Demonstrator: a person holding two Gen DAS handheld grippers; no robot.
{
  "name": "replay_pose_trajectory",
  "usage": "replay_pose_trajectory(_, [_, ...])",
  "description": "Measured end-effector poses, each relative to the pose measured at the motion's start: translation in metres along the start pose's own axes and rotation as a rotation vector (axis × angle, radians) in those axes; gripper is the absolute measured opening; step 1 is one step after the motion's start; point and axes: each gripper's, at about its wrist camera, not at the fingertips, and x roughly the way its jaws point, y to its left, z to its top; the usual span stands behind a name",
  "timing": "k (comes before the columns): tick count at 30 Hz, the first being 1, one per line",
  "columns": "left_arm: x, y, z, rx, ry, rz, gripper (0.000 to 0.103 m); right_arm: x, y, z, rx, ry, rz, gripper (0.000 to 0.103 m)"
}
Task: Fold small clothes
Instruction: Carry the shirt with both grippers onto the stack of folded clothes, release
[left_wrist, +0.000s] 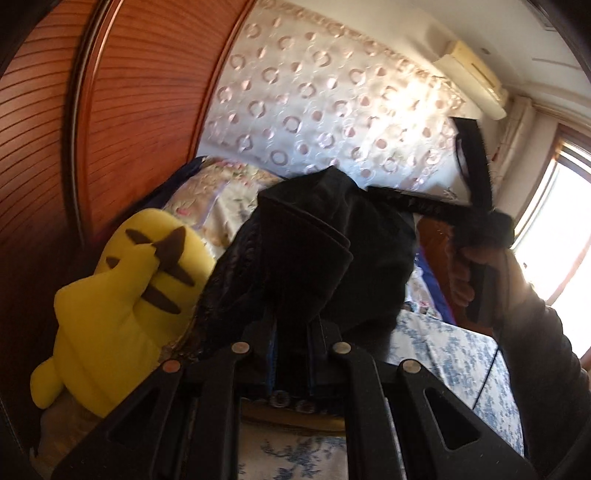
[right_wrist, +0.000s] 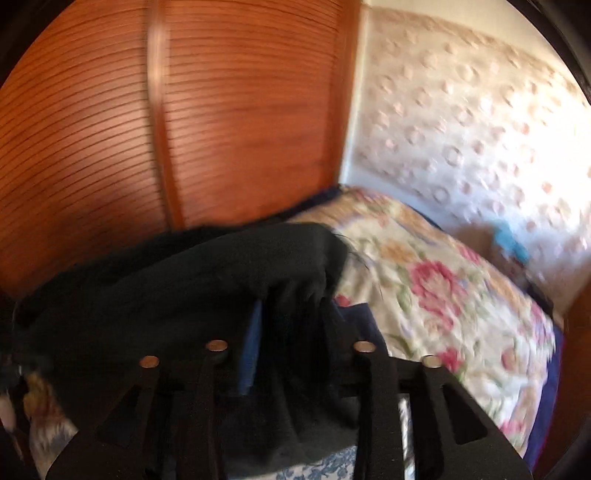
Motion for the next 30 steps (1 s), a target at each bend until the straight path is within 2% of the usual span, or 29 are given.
replay_pose_trajectory(2, [0.006, 0.003, 0.002, 0.005, 0.007, 0.025, 0.009, -0.008, -0.008, -0.002, 0.035, -0.043, -0.046, 0.051])
replay_pose_trajectory(4, [0.008, 0.005, 0.002, 0.02, -0.003, 0.044, 0.011, -0.027, -0.009, -0.009, 0.049, -0.118, -0.027, 0.052])
replay_pose_trajectory(5, [0.008, 0.004, 0.002, 0.027, -0.008, 0.046, 0.014, -0.034, -0.008, -0.012, 0.047, -0.141, -0.007, 0.052])
replay_pose_trajectory(7, [0.007, 0.003, 0.003, 0.04, -0.021, 0.048, 0.02, -0.041, 0.0, -0.019, 0.024, -0.163, 0.107, 0.052])
replay_pose_trajectory(9, [0.001, -0.001, 0.002, 0.065, -0.04, 0.067, 0.027, -0.034, 0.011, -0.024, -0.006, -0.14, 0.133, 0.051])
replay_pose_trajectory(11, [-0.008, -0.006, 0.002, 0.088, -0.053, 0.081, 0.041, -0.018, 0.017, -0.031, -0.022, -0.095, 0.106, 0.052])
replay_pose_trajectory(12, [-0.011, -0.008, 0.002, 0.1, -0.061, 0.088, 0.043, -0.004, 0.015, -0.038, -0.007, -0.065, 0.093, 0.052])
replay_pose_trajectory(14, [-0.02, -0.012, 0.0, 0.124, -0.081, 0.112, 0.055, 0.012, 0.014, -0.05, 0.018, -0.052, 0.083, 0.052])
replay_pose_trajectory(17, [-0.032, -0.023, -0.002, 0.177, -0.103, 0.155, 0.055, 0.029, 0.011, -0.068, 0.039, -0.06, 0.044, 0.052])
replay_pose_trajectory(21, [-0.043, -0.036, -0.008, 0.228, -0.112, 0.168, 0.056, 0.012, 0.009, -0.074, 0.075, -0.092, 0.054, 0.052])
replay_pose_trajectory(26, [-0.055, -0.052, -0.013, 0.257, -0.128, 0.149, 0.056, -0.033, 0.01, -0.075, 0.102, -0.139, 0.044, 0.057])
replay_pose_trajectory(30, [-0.066, -0.069, -0.019, 0.286, -0.145, 0.141, 0.056, -0.089, 0.02, -0.092, 0.087, -0.184, 0.022, 0.061])
